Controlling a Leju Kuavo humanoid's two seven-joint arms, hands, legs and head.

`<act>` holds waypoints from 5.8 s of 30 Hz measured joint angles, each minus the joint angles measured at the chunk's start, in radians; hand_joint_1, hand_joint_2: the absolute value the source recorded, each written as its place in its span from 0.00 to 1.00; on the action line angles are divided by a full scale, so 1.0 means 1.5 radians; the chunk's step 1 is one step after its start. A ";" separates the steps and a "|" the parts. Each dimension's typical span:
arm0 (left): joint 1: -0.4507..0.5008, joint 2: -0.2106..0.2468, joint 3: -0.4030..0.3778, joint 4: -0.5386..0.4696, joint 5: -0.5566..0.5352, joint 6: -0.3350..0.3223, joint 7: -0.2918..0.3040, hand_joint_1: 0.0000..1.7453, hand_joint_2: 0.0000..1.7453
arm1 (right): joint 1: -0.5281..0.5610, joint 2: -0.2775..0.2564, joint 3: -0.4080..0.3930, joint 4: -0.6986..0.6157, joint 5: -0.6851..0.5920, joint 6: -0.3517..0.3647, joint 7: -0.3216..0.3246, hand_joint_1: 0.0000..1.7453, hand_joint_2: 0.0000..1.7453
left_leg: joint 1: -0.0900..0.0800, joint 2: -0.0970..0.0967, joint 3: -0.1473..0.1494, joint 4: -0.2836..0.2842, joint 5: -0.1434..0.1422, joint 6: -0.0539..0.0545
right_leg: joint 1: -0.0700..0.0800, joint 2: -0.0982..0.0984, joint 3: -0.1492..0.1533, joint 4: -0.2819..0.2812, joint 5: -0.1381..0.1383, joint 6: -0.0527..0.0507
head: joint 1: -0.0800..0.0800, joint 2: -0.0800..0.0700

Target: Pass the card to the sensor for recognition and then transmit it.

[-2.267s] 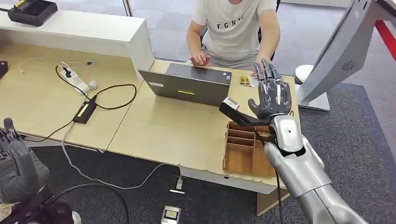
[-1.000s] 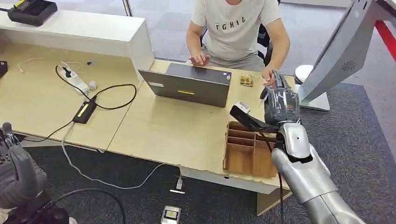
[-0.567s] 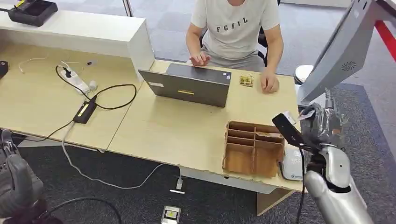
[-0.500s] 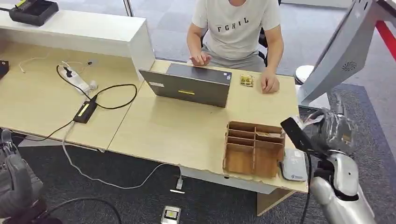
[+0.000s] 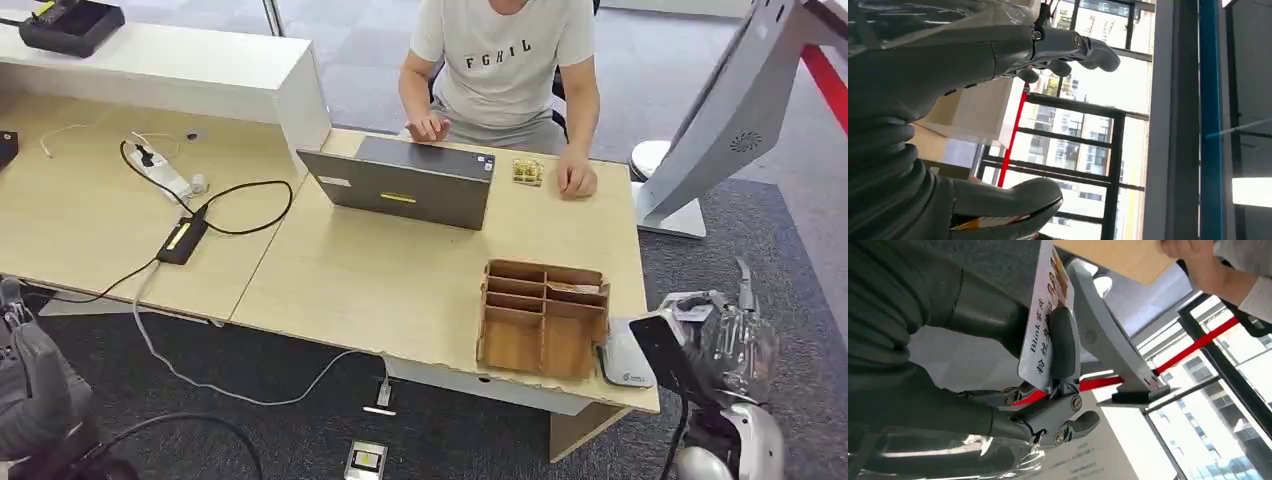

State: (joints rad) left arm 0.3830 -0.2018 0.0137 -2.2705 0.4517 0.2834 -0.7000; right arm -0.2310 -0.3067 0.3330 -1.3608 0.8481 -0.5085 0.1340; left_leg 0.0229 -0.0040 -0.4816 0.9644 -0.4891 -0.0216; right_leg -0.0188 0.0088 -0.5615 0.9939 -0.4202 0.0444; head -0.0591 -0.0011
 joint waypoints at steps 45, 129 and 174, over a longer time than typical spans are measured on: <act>-0.024 0.028 -0.042 0.006 -0.015 0.031 0.000 0.00 1.00 | -0.131 0.119 0.021 0.541 -0.142 -0.106 -0.111 1.00 1.00 | 0.000 0.001 0.004 0.000 0.000 0.000 | 0.000 0.001 0.004 0.000 0.001 0.000 | 0.000 0.000; -0.044 -0.003 -0.027 0.065 0.030 -0.021 0.000 0.00 1.00 | -0.485 0.268 0.213 0.520 0.304 0.090 0.086 0.00 1.00 | 0.000 0.000 -0.002 0.001 0.003 0.000 | 0.000 0.000 -0.003 0.001 0.003 0.000 | 0.000 0.000; -0.068 0.054 -0.065 0.077 0.036 0.032 0.000 0.00 1.00 | -0.071 0.070 0.160 -0.126 0.093 0.120 -0.031 0.00 1.00 | 0.000 0.000 -0.002 0.000 0.003 0.000 | 0.000 0.000 -0.003 0.000 0.004 0.000 | 0.000 0.000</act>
State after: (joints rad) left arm 0.2811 -0.1206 -0.0832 -2.1546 0.5055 0.3319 -0.7000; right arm -0.3374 -0.2010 0.5733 -1.5503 0.9878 -0.3280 0.0873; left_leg 0.0225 -0.0036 -0.4850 0.9649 -0.4845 -0.0218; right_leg -0.0191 0.0093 -0.5660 0.9940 -0.4148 0.0440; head -0.0587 -0.0011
